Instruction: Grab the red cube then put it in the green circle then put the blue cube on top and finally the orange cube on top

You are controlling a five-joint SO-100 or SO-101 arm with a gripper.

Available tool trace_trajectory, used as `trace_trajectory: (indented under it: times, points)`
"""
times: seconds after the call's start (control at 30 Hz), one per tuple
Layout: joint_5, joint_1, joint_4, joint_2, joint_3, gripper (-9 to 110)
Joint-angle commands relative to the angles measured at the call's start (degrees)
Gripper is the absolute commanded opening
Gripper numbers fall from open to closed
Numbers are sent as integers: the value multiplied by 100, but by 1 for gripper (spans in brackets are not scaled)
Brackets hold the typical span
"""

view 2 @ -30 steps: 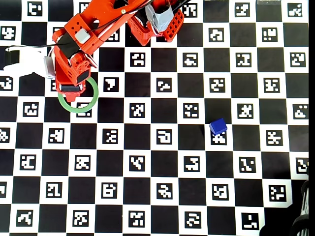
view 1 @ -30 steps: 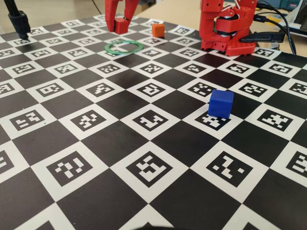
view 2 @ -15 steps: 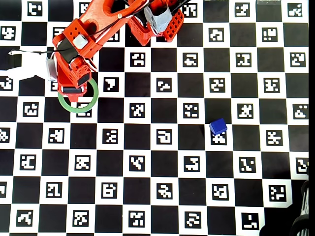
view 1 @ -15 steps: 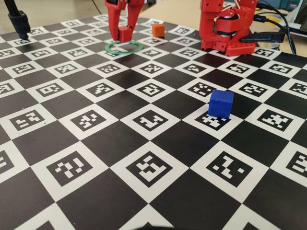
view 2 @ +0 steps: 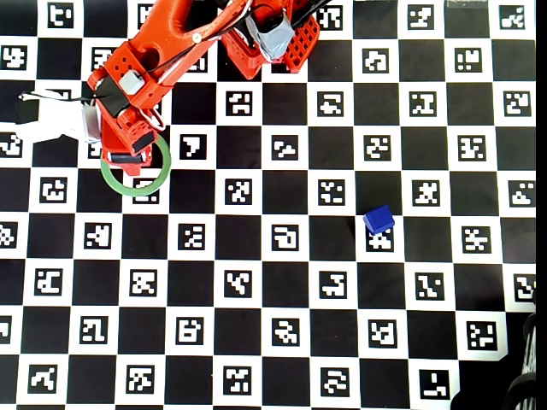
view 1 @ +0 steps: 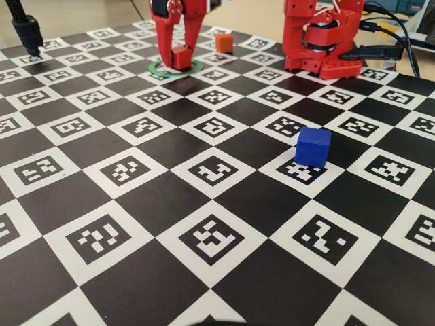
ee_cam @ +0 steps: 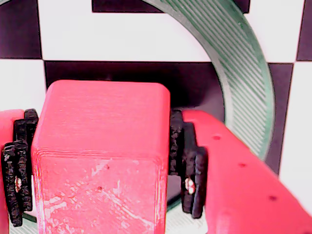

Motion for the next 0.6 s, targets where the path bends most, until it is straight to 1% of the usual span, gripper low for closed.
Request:
trace_trajectory:
  times: [0.0, 0.57]
  points:
    - [62, 53, -88, 158, -492, 2]
    - [352, -123, -229, 185, -563, 2]
